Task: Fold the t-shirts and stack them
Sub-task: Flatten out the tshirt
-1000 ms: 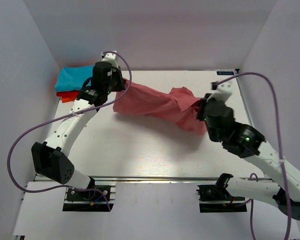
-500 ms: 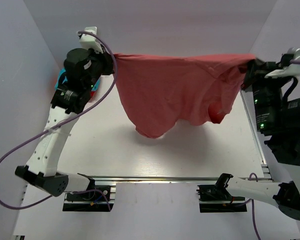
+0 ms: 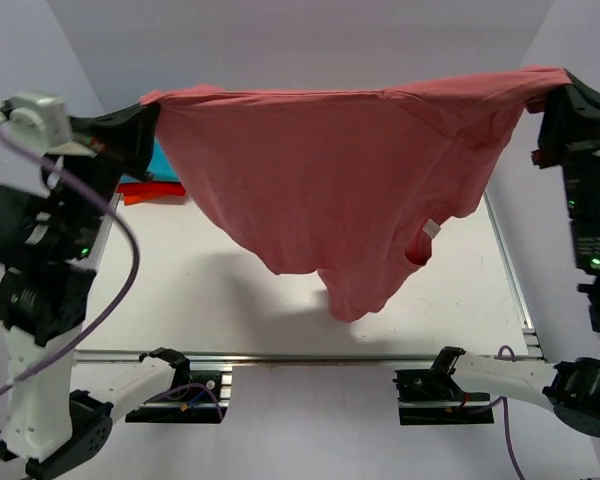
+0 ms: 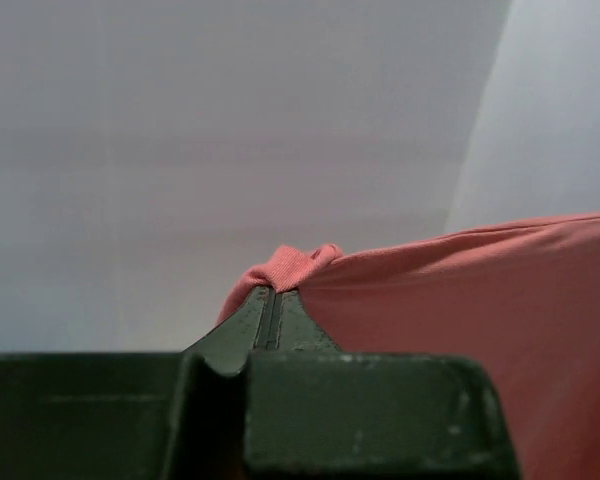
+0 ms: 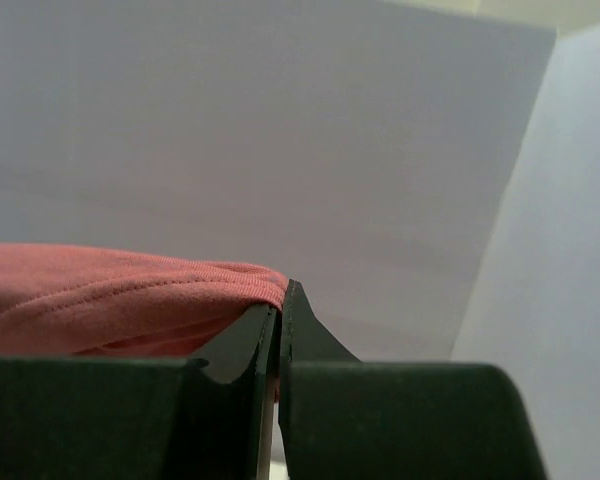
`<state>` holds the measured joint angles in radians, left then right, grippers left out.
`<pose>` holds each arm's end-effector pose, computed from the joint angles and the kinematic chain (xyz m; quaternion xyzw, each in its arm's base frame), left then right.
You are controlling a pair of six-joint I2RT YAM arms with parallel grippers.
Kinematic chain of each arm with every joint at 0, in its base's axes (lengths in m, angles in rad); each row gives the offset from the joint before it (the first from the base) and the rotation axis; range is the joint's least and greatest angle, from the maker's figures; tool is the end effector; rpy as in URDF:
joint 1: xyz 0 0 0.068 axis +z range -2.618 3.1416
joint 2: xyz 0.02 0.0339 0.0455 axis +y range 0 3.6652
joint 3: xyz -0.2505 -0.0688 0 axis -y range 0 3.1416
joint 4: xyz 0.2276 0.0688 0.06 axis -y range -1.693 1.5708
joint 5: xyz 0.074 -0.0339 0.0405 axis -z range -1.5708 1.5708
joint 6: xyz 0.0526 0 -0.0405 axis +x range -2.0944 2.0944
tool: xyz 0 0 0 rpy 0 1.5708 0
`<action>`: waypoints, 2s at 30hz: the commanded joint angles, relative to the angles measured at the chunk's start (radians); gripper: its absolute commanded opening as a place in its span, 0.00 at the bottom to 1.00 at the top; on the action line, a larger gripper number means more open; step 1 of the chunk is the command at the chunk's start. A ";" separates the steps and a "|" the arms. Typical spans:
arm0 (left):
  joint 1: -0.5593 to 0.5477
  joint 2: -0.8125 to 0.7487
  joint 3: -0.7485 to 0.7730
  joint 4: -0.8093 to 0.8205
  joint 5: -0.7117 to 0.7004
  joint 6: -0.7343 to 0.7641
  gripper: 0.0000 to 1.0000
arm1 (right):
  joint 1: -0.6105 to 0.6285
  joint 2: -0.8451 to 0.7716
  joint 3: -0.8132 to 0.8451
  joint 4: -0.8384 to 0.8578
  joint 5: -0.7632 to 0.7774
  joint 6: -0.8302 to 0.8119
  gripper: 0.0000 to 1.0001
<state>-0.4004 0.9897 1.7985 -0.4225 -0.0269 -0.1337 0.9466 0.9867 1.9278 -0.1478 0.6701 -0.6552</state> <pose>0.1050 -0.0429 0.5767 0.0632 0.5547 -0.2117 0.8022 0.0547 0.0200 0.6239 -0.0452 0.4676 0.0036 0.8828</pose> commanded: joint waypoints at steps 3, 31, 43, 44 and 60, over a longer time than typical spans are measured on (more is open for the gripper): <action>0.020 -0.049 0.071 0.048 0.019 0.049 0.00 | -0.005 -0.100 0.089 -0.007 -0.239 0.001 0.00; 0.009 0.096 -0.218 0.200 -0.131 0.031 0.00 | -0.037 0.116 -0.407 0.810 0.106 -0.503 0.00; 0.020 0.438 -0.412 0.338 -0.350 -0.018 0.00 | -0.328 0.432 -0.675 0.909 0.066 -0.223 0.00; 0.020 0.510 -0.403 0.338 -0.364 -0.018 0.00 | -0.351 0.532 -0.646 0.910 0.068 -0.203 0.00; 0.058 1.338 0.197 0.487 -0.387 0.023 0.00 | -0.604 1.254 -0.125 0.748 0.056 0.046 0.00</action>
<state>-0.3576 2.2875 1.9114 -0.0284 -0.4061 -0.1234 0.3775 2.2284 1.7218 0.5697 0.7265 -0.7273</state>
